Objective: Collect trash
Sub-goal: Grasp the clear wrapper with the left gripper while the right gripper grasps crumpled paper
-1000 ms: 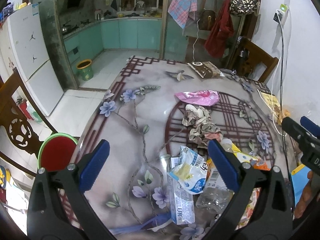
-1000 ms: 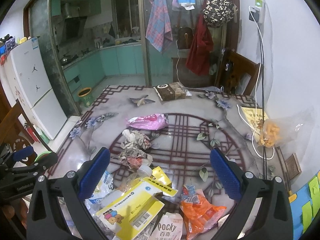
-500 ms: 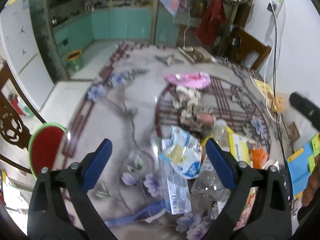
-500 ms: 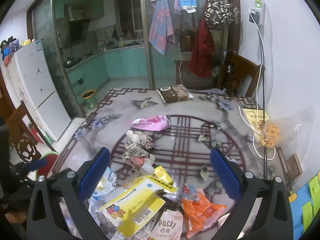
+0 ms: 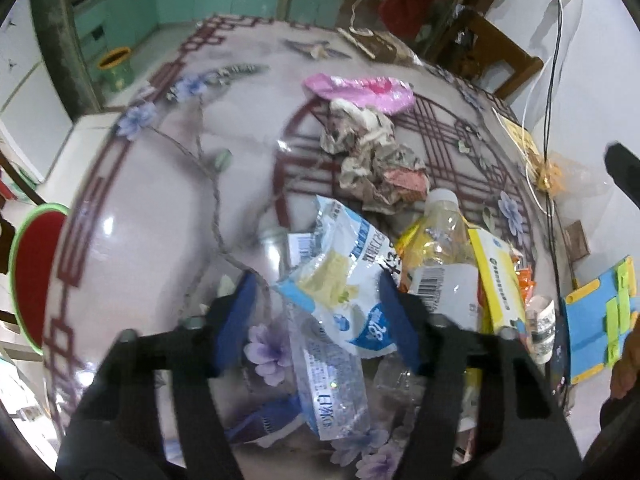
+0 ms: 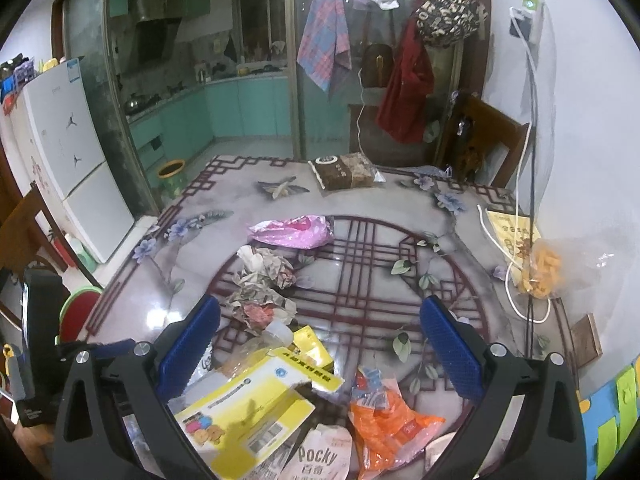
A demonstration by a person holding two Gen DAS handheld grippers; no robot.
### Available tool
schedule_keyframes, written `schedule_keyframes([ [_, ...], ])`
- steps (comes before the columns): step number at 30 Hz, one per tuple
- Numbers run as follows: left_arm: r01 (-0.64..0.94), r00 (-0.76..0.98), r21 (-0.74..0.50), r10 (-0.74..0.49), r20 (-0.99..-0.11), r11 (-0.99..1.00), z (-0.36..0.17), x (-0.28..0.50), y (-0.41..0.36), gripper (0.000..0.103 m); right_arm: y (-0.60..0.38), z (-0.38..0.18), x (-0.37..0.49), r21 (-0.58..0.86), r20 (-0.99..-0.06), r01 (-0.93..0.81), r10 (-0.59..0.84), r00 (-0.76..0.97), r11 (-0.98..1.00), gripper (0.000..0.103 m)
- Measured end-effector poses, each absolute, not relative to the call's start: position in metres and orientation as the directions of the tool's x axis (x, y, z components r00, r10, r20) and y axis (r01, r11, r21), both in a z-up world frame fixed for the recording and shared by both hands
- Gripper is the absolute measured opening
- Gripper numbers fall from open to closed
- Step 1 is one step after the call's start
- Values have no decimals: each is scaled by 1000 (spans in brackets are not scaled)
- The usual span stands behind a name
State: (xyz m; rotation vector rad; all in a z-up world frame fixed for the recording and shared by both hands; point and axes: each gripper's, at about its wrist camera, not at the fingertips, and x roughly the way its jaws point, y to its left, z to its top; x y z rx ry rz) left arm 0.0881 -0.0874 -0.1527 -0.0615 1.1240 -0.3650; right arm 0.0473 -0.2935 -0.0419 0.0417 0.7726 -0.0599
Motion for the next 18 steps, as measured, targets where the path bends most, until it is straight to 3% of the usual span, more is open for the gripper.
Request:
schedule_keyframes([
  [1,264,361,-241,-327,-873,934,-157,91,-89,44,-294,-44,52,16,-703,63,-33,710,998,96],
  [4,272,332,-260,-344,-878,927,-166,95,-92,17,-290,-52,76,18,-726,21,-1,687,1000,96],
  [5,270,325,-272,-354,-877,923,-168,96,-92,13,-289,-53,83,19,-734,5,11,679,1000,96],
  [15,315,369,-294,-402,-838,902,-135,100,-88,3,-272,-115,164,151,-864,-199,227,450,968,96],
  [18,314,383,-291,-401,-832,904,-131,100,-83,3,-263,-129,172,121,-887,-248,216,407,961,96],
])
